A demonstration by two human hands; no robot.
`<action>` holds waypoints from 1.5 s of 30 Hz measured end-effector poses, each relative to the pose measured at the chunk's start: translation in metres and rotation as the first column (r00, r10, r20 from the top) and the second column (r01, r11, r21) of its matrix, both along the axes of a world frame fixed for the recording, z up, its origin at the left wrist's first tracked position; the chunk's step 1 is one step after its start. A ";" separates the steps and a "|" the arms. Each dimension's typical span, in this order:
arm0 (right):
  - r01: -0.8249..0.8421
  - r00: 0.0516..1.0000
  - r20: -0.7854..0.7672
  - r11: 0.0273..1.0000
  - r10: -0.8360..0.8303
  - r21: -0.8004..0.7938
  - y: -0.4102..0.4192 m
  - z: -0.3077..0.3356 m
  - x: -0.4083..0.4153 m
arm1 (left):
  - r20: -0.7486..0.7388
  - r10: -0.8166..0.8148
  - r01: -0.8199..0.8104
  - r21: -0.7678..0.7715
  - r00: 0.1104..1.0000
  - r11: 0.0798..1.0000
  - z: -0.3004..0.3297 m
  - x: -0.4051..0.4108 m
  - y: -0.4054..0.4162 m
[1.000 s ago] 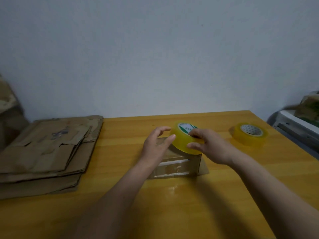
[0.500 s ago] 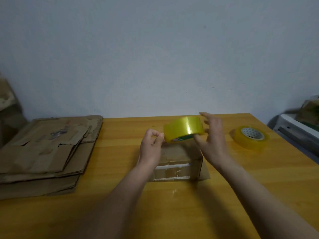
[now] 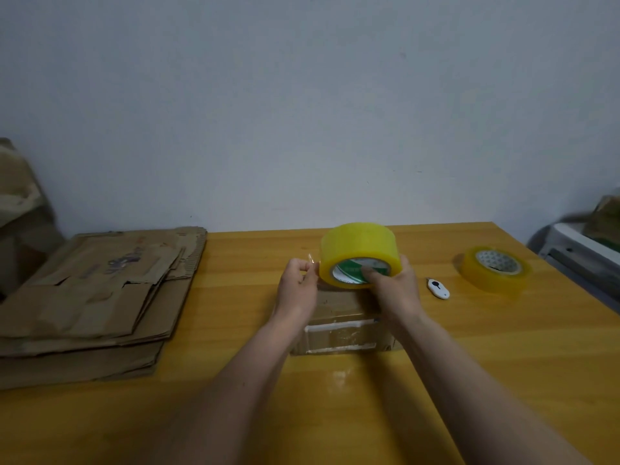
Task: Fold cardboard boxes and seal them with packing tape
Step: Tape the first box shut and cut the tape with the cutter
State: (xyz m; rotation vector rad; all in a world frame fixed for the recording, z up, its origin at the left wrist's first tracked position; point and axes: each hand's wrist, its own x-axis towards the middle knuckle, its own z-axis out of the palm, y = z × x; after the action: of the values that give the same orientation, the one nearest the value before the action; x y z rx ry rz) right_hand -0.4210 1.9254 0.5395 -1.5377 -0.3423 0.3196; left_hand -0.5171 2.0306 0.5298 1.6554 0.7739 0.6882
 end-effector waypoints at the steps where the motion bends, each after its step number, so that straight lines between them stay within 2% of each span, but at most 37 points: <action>1: -0.005 1.000 0.006 1.000 0.005 0.000 -0.001 0.001 0.001 | -0.014 -0.003 0.003 0.003 1.000 1.000 0.000 0.001 0.000; 7: 0.028 0.997 0.068 0.999 -0.026 -0.025 -0.004 0.005 0.003 | -0.021 0.027 -0.026 0.046 0.999 0.999 0.005 -0.001 0.000; 15: 0.134 0.968 0.227 0.986 -0.108 -0.101 0.008 -0.003 0.005 | 0.040 0.176 -0.170 -0.125 0.984 0.978 0.008 -0.021 0.020; 18: 0.152 0.957 0.267 0.981 -0.115 -0.119 0.013 -0.006 -0.001 | 0.045 0.230 -0.211 -0.257 0.972 0.943 0.003 -0.029 0.023; 21: 0.189 0.934 0.333 0.971 -0.132 -0.145 0.013 -0.006 -0.003 | 0.048 0.296 -0.243 -0.456 0.954 0.856 0.002 -0.042 0.039; 25: 0.205 0.940 0.313 0.961 -0.139 -0.186 0.014 -0.004 -0.001 | 0.045 0.196 -0.118 -0.661 0.980 0.741 -0.001 -0.045 0.040; 28: 0.183 0.948 0.297 0.957 -0.112 -0.223 0.013 -0.004 -0.001 | 0.039 0.207 -0.119 -0.709 0.977 0.695 -0.011 -0.039 0.035; 34: 0.187 0.945 0.306 0.957 -0.114 -0.221 0.014 -0.003 -0.005 | -0.090 0.192 -0.205 -0.618 0.977 0.759 -0.033 -0.022 0.028; 40: 0.147 0.950 0.304 0.962 -0.073 -0.229 0.016 -0.005 -0.007 | -0.270 0.107 -0.201 -0.351 0.957 0.915 -0.049 -0.010 0.015; 43: 0.155 0.947 0.312 0.959 -0.075 -0.239 0.016 -0.005 -0.006 | -0.407 0.187 -0.285 -0.195 0.894 0.938 -0.054 -0.014 0.017; 44: 0.154 0.946 0.314 0.959 -0.074 -0.238 0.015 -0.006 -0.005 | -0.402 0.223 -0.299 -0.138 0.888 0.944 -0.055 -0.018 0.017; 45: 0.154 0.947 0.313 0.959 -0.074 -0.238 0.016 -0.006 -0.005 | -0.318 0.222 -0.266 -0.101 0.922 0.959 -0.055 -0.020 0.017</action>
State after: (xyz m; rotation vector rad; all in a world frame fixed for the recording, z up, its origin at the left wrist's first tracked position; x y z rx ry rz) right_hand -0.4259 1.9409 0.5339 -1.8632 -0.4608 0.0347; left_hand -0.5376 2.0478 0.4750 1.5654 1.2408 0.5397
